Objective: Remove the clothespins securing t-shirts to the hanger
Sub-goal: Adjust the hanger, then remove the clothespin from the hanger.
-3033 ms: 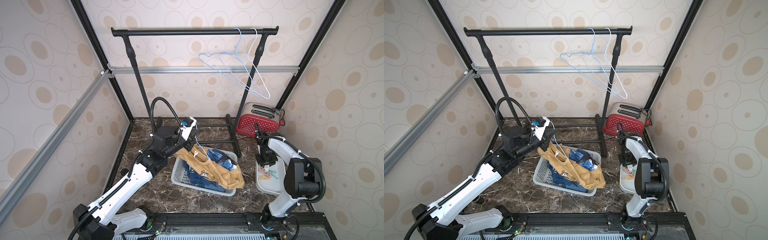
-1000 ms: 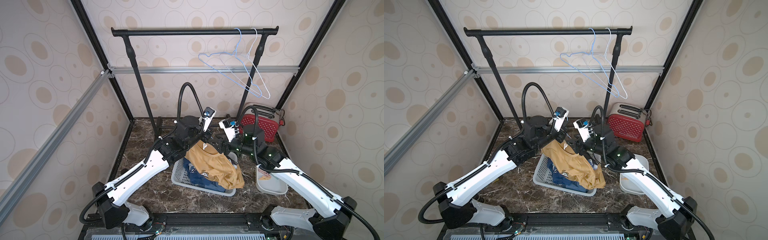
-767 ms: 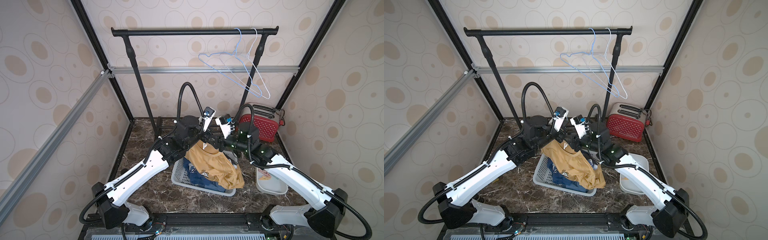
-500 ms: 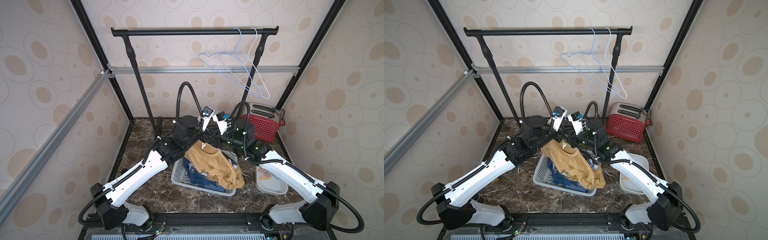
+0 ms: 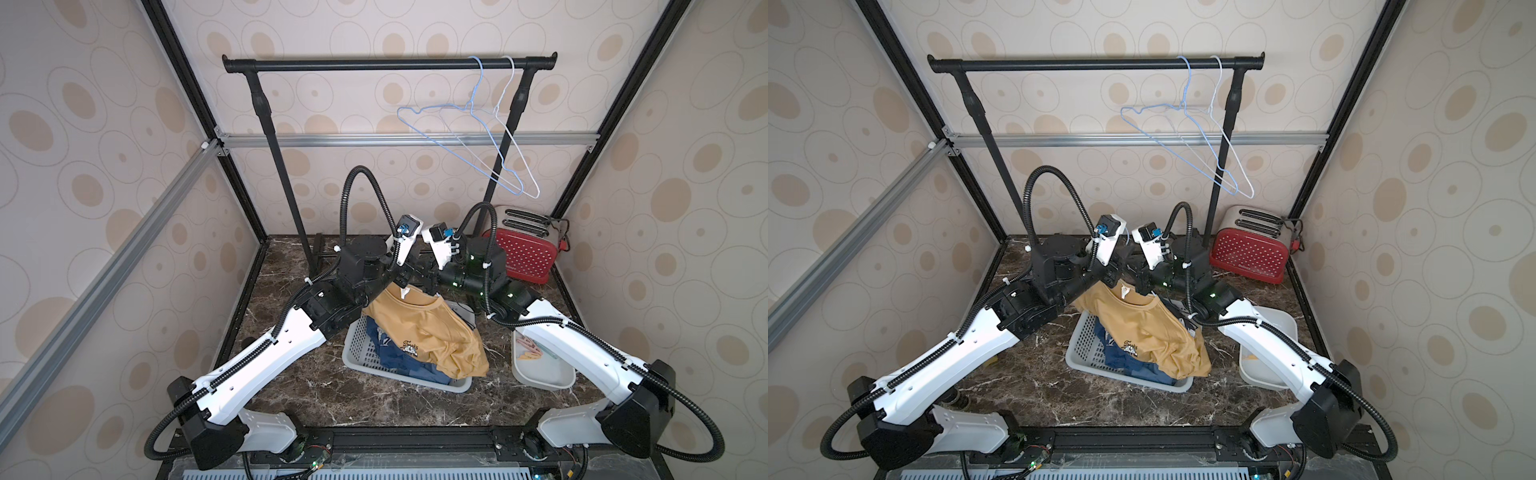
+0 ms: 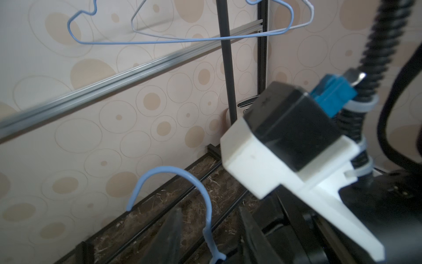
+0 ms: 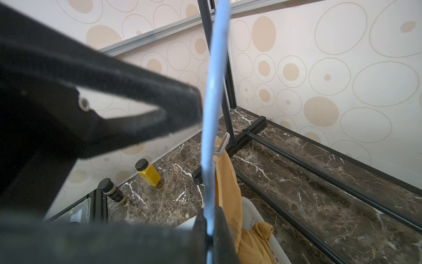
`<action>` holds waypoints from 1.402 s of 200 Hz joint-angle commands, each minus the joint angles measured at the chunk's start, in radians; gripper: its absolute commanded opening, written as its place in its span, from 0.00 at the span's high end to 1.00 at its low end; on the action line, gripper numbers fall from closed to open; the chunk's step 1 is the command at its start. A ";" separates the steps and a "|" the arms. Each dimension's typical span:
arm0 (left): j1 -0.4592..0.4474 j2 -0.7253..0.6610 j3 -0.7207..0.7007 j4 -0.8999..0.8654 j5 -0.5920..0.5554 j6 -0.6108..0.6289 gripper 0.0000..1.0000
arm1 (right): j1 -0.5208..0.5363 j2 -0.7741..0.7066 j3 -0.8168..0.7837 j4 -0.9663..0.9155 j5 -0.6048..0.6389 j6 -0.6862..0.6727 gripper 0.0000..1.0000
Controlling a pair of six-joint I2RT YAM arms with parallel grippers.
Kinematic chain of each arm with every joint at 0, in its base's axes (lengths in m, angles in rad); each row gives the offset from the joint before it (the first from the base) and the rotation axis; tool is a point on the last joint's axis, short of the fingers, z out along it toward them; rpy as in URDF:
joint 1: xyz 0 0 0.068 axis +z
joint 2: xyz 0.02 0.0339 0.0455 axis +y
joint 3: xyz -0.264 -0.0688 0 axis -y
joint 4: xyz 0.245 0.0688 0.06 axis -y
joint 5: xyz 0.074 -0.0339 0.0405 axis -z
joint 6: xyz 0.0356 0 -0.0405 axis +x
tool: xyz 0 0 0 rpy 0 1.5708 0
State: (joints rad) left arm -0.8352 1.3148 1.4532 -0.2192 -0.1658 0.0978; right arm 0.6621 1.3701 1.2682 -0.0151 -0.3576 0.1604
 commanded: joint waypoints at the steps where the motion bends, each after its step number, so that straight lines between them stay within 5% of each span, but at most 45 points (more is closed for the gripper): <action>1: -0.007 -0.059 -0.007 -0.018 -0.016 0.055 0.37 | -0.001 -0.021 0.062 -0.057 0.030 -0.076 1.00; 33: 0.010 -0.150 -0.031 -0.134 0.048 0.166 0.22 | -0.001 -0.050 0.115 -0.212 0.029 -0.211 1.00; 81: 0.169 -0.336 -0.081 -0.356 0.361 0.320 0.19 | -0.001 -0.093 0.192 -0.449 -0.004 -0.496 1.00; 157: 0.181 -0.383 -0.194 -0.545 0.480 0.688 0.09 | -0.001 -0.150 0.247 -0.730 -0.150 -0.939 1.00; 226: 0.183 -0.294 -0.214 -0.508 0.464 0.801 0.10 | 0.017 -0.143 0.320 -0.882 -0.130 -1.055 1.00; 280: 0.246 -0.226 -0.210 -0.471 0.630 0.767 0.15 | 0.018 -0.157 0.324 -0.892 -0.142 -1.066 1.00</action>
State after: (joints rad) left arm -0.6342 1.0744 1.2274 -0.7155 0.3443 0.8539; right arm 0.6746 1.2266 1.5661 -0.8783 -0.4755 -0.8600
